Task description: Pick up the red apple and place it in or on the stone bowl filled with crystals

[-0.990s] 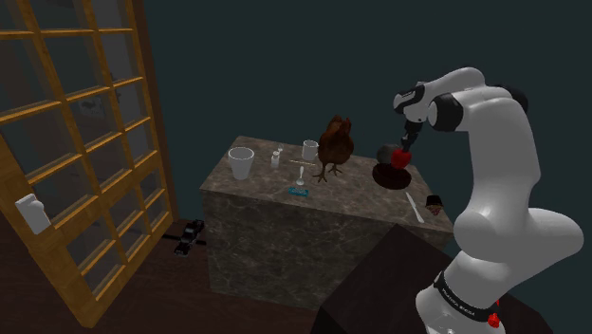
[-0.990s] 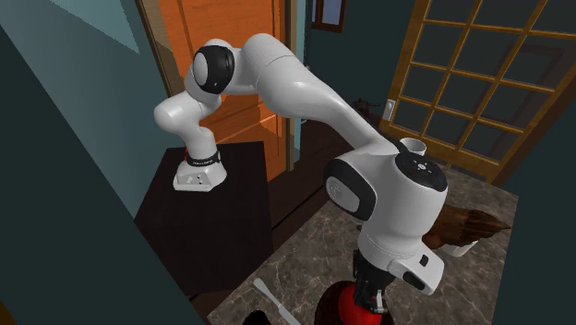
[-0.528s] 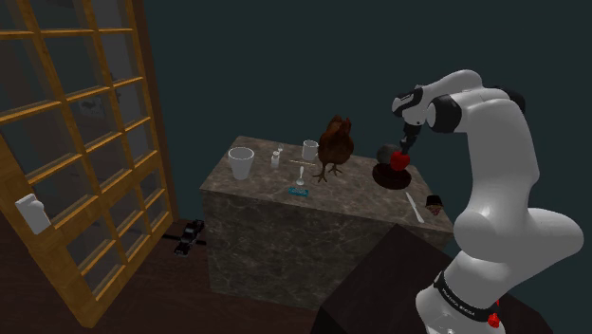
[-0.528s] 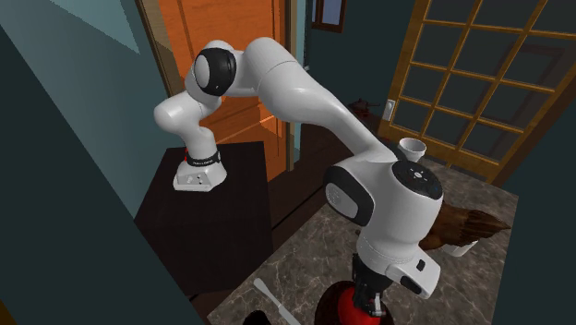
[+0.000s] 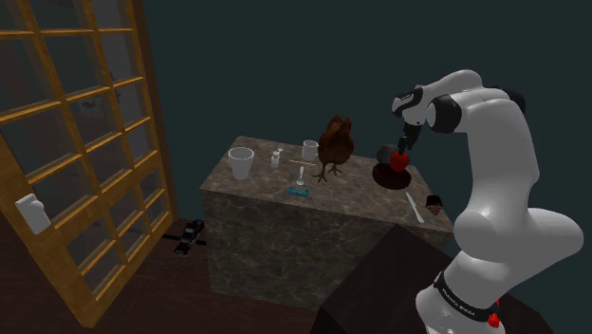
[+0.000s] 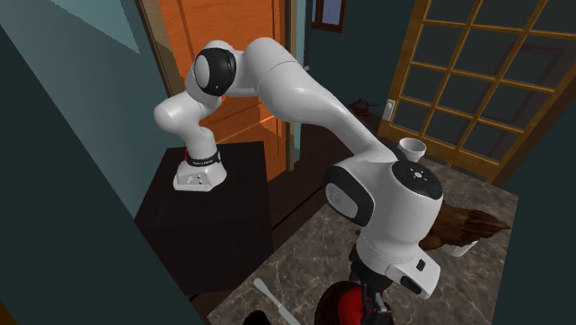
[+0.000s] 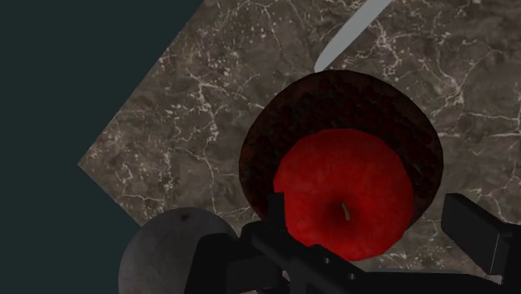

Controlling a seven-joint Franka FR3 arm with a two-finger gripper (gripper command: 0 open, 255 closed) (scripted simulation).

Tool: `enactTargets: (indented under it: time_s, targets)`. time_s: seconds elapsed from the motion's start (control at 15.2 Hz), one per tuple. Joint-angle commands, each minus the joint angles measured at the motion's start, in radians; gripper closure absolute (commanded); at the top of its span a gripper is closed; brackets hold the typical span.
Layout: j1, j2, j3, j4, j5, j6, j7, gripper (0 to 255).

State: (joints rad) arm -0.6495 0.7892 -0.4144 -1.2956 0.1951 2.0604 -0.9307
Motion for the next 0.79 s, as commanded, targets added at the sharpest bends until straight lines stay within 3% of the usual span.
enactTargets:
  time_s: [0.0,0.2,0.73]
  targets:
    - [0.003,-0.015,-0.004,0.009,-0.005,-0.023,0.003,0]
    - [0.01,-0.051,-0.012,0.044,-0.017,-0.093,0.01,0]
    - [0.01,-0.051,-0.012,0.044,-0.017,-0.093,0.01,0]
